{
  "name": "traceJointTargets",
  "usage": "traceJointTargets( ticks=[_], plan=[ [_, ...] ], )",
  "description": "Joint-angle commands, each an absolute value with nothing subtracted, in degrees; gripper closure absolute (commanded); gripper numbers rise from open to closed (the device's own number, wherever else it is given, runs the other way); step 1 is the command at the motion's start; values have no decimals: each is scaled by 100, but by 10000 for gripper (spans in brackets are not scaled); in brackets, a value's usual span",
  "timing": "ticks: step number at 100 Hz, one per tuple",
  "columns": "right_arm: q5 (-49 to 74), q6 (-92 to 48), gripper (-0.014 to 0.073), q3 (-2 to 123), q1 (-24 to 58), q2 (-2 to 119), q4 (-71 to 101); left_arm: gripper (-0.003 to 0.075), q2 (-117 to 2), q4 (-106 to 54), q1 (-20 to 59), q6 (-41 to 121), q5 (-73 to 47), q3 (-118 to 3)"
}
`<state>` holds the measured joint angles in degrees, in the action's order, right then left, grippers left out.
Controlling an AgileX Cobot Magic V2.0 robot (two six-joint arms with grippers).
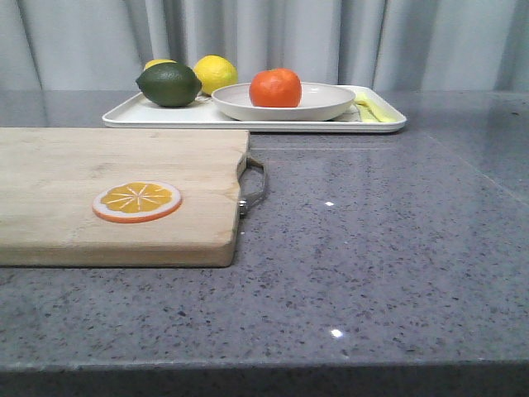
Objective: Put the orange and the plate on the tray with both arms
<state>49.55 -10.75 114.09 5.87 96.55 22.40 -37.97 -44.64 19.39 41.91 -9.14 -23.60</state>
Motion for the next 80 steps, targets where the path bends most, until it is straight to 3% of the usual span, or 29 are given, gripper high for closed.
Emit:
traceJointTargets(
  ticks=[1,18,80],
  plan=[
    [4773,-1286,158,11007,580,8892,2335,426,-3784,-4555,1914,4142,-590,-2509],
    [4737,-1502,158,9687,580,7744,2335,426,-3784,-4555,1914,4142,-590,-2509],
    [2856,-1902,158,4725,580,3088,2255,426,-3784,-4555,1914,4142,-590,-2509]
  ],
)
